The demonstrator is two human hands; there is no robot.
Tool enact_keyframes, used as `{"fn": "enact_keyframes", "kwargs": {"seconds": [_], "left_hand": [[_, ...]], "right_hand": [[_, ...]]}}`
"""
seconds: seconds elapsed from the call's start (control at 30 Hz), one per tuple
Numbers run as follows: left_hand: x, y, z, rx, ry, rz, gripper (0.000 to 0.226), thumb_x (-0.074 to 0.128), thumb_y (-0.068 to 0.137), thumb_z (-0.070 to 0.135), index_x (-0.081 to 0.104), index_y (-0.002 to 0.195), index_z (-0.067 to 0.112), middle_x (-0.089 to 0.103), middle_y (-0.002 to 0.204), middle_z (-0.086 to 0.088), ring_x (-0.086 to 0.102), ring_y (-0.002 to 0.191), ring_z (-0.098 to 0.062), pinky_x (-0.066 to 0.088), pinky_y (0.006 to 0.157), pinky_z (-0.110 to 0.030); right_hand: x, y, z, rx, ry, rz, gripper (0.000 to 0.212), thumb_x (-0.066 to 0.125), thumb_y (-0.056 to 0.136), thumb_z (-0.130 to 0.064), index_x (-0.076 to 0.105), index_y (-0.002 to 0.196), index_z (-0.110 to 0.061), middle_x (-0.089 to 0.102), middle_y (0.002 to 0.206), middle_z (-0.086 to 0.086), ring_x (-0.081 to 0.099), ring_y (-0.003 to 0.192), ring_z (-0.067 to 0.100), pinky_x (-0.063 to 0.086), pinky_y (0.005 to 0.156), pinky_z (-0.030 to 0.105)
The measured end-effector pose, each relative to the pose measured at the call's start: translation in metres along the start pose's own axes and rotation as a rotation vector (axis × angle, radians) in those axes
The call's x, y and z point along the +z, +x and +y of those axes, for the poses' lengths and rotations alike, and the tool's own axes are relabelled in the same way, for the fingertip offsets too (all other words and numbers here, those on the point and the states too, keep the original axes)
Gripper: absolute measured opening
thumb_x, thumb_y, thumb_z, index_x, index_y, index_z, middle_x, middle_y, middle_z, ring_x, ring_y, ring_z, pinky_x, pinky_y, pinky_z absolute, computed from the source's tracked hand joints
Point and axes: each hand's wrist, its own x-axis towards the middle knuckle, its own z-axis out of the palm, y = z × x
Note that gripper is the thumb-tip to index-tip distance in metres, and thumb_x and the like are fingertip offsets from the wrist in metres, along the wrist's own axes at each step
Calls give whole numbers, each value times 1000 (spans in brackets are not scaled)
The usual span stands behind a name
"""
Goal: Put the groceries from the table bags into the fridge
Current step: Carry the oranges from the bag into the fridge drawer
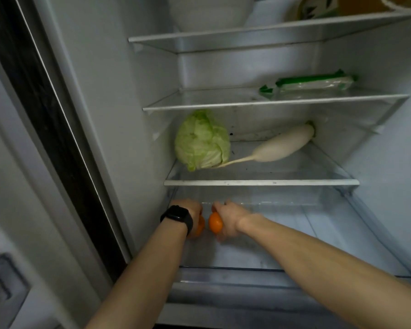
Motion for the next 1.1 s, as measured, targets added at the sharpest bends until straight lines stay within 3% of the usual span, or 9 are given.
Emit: {"fn": "enact_keyframes", "kwargs": {"seconds": [0.1,0.27,0.43,0.5,0.63,0.8,0.87,0.93,1.1], "left_hand": [[0,2,0,-4,-6,3,40,59,91,42,63,126,24,66,124,-5,65,110,-26,53,88,-31],[-3,1,2,-12,-55,-65,33,66,88,38,66,116,21,67,116,-7,66,102,-25,55,85,-33],[-29,-19,0,0,-113,-89,55,76,83,27,61,134,13,62,132,-12,65,114,-29,56,92,-38],[-38,-34,2,-3,-105,-55,58,76,83,32,59,136,14,61,133,-12,64,114,-30,56,94,-41],[-50,-84,12,-13,-174,177,59,71,84,44,56,138,25,58,139,-7,58,123,-28,52,100,-41],[-30,-202,28,83,-595,734,43,64,90,43,58,132,34,60,133,2,54,124,-18,46,102,-35],[-3,-253,34,51,-668,877,38,62,90,41,60,127,36,61,128,8,55,120,-14,46,100,-34],[30,-297,39,3,-682,915,36,61,91,39,60,126,35,61,125,10,56,118,-13,47,98,-33],[116,-392,51,-159,-706,780,34,62,92,32,61,126,35,59,126,12,55,113,-10,47,95,-30]], "right_hand": [[7,2,0,-11,46,23,91,85,74,-33,31,146,-21,42,140,16,53,122,39,47,94,41],[0,3,-5,4,32,-44,107,87,71,-31,19,154,-27,40,146,15,49,129,39,47,102,44],[-42,-24,10,14,-98,-75,57,71,85,-38,57,135,-15,61,134,12,59,121,30,50,99,36],[-54,-49,13,3,-39,-43,53,67,88,-43,59,133,-17,62,133,7,58,121,26,48,100,33],[-61,-109,15,-103,269,216,46,70,88,-44,64,127,-21,67,123,0,62,114,16,47,99,28],[-25,-219,9,-285,760,693,22,72,90,-28,70,111,-31,71,106,-18,64,102,-1,52,89,24],[1,-265,2,-317,868,815,17,70,91,-25,71,105,-35,71,103,-22,65,102,-1,51,86,20],[30,-299,-11,-347,905,817,17,69,92,-23,71,105,-34,70,104,-24,65,102,1,51,87,21],[97,-352,-64,-409,790,671,16,67,92,-24,71,106,-33,67,108,-23,61,108,1,48,92,23]]}}
